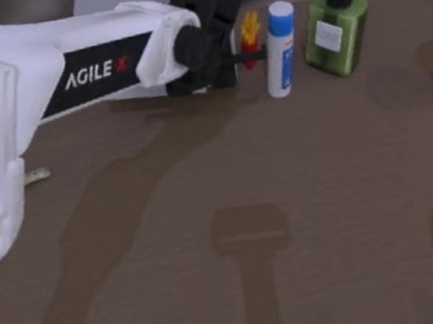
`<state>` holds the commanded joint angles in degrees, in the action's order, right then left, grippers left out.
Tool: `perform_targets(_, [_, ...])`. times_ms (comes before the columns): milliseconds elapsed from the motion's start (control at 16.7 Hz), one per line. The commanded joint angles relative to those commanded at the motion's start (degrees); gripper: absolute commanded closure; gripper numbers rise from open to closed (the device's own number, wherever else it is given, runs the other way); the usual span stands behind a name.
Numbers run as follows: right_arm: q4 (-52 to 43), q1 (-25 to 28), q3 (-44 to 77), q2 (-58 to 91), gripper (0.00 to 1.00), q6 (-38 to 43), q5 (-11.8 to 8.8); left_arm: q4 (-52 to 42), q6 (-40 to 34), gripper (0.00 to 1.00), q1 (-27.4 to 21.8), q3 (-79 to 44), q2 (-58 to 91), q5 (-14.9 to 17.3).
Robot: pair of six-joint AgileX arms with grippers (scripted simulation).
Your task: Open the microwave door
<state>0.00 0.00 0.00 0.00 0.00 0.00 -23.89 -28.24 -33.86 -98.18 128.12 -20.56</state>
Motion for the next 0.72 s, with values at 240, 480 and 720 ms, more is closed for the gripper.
perform_targets(240, [0.0,0.0,0.0,0.0,0.0,0.0,0.0,0.0,0.0,1.0,0.0,0.0,0.0,0.0])
perform_targets(480, [0.0,0.0,0.0,0.0,0.0,0.0,0.0,0.8,1.1,1.0,-0.2,1.7,-0.5,0.7])
perform_targets(720, [0.0,0.0,0.0,0.0,0.0,0.0,0.0,3.3,3.5,1.0,0.4,5.1,-2.9,2.4])
